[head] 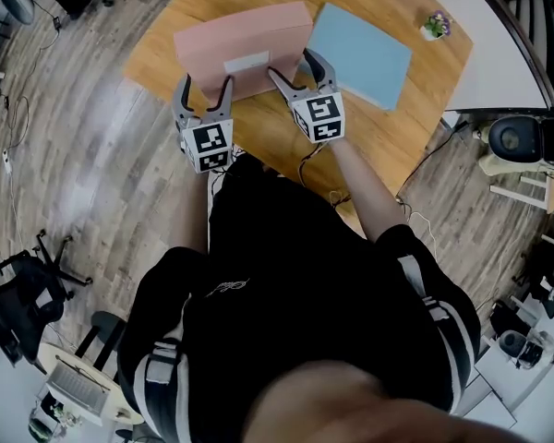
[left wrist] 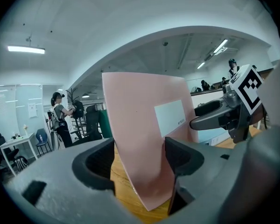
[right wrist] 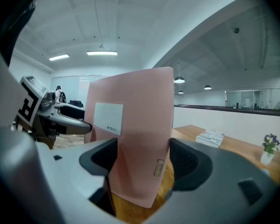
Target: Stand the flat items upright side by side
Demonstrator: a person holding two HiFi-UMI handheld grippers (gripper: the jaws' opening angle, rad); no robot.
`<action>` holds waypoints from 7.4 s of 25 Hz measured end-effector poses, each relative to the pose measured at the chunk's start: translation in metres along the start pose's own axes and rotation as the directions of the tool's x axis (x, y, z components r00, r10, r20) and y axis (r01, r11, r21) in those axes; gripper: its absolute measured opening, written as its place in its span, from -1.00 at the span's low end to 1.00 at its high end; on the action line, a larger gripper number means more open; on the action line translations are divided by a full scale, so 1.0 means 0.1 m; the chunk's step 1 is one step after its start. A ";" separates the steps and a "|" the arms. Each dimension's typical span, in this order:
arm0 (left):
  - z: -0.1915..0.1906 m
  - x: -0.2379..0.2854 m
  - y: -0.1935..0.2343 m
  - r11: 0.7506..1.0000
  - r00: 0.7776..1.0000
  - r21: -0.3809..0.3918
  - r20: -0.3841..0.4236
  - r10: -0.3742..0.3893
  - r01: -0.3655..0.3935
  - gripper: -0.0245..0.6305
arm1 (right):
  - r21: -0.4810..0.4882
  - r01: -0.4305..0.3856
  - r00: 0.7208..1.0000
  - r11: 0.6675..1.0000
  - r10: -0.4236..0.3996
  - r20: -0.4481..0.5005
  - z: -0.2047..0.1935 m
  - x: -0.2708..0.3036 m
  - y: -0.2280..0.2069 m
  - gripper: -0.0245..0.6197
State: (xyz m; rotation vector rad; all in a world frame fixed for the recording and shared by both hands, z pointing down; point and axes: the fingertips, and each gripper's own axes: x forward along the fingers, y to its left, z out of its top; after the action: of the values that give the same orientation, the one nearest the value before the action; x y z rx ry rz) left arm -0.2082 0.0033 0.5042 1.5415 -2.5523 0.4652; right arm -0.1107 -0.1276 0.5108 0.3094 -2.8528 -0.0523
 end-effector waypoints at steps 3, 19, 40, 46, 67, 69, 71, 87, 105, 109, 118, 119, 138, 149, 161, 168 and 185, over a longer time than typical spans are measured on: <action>-0.04 -0.14 -0.06 1.000 1.000 -0.026 0.002 0.001 -0.001 0.12 | 0.005 -0.009 1.000 1.000 0.009 -0.007 -0.05 -0.11 0.07 0.17; -0.13 -0.20 0.05 0.926 0.925 0.030 -0.054 -0.376 0.378 0.44 | -0.022 -0.067 0.997 0.998 0.066 -0.051 -0.20 -0.19 0.11 0.19; 0.38 0.68 0.15 0.797 0.812 0.229 0.045 -0.582 0.559 0.19 | -0.127 -0.132 0.981 0.983 0.110 -0.162 0.09 0.92 -0.33 0.10; 0.45 0.93 0.27 0.863 0.872 0.180 0.050 -0.488 0.472 0.19 | -0.186 -0.212 0.966 0.959 0.177 -0.187 0.25 1.30 -0.49 0.10; 0.52 1.35 0.61 0.942 0.943 0.072 0.042 -0.331 0.328 0.18 | -0.193 -0.233 0.962 0.953 0.197 -0.188 0.52 2.07 -0.67 0.15; 0.49 1.33 0.53 0.940 0.941 0.064 0.025 -0.337 0.335 0.18 | -0.171 -0.190 0.971 0.967 0.159 -0.179 0.43 1.98 -0.73 0.15; 0.44 1.33 0.46 0.942 0.943 0.053 0.013 -0.332 0.331 0.17 | -0.127 -0.154 0.978 0.980 0.134 -0.157 0.37 1.87 -0.77 0.15; 0.26 0.75 0.61 0.991 0.986 -0.027 -0.104 -0.130 0.127 0.31 | 0.076 -0.016 0.997 0.997 0.022 -0.076 0.05 0.57 -0.97 0.15; 0.18 1.77 -2.03 0.765 0.731 -0.184 -0.228 -0.643 0.617 0.23 | 0.256 0.470 0.875 0.845 -0.407 -0.264 -1.19 -1.61 -2.12 0.13; -0.04 2.00 -2.40 0.713 0.648 -0.290 -0.299 -0.701 0.638 0.27 | 0.318 0.508 0.854 0.800 -0.420 -0.308 -1.48 -1.90 -2.31 0.13; -0.40 2.53 -2.63 0.707 0.575 -0.429 -0.411 -0.707 0.562 0.39 | 0.483 0.515 0.845 0.708 -0.324 -0.425 -2.09 -1.71 -2.83 0.22; -0.43 2.55 -2.66 0.704 0.560 -0.434 -0.426 -0.711 0.563 0.39 | 0.492 0.513 0.844 0.704 -0.307 -0.440 -2.14 -1.65 -2.87 0.24; -0.81 1.94 -2.63 0.687 0.456 -0.378 -0.538 -0.709 0.621 0.29 | 0.591 0.580 0.810 0.561 -0.324 -0.488 -2.36 -1.83 -2.03 0.19; -1.10 1.14 -2.30 0.678 0.396 -0.404 -0.585 -0.707 0.614 0.26 | 0.618 0.567 0.817 0.544 -0.277 -0.506 -2.39 -2.16 -1.02 0.18; -0.89 1.57 -2.43 0.632 0.391 -0.390 -0.539 -0.746 0.669 0.39 | 0.625 0.515 0.845 0.586 -0.227 -0.484 -2.21 -2.17 -1.61 0.25; -0.87 1.63 -2.58 0.623 0.376 -0.309 -0.581 -0.722 0.719 0.38 | 0.627 0.574 0.799 0.527 -0.192 -0.570 -2.43 -2.02 -1.65 0.10; 0.34 1.91 -2.57 0.668 0.666 0.063 -0.190 -0.722 0.742 0.37 | 0.294 0.678 0.734 0.673 -0.604 -0.311 -1.28 -2.09 -2.26 0.10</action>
State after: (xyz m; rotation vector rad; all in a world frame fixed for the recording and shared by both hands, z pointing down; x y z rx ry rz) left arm -0.0708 -0.2797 0.5723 2.2915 -1.5786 0.6051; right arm 0.1668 -0.3040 0.5644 1.3295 -2.3885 0.3972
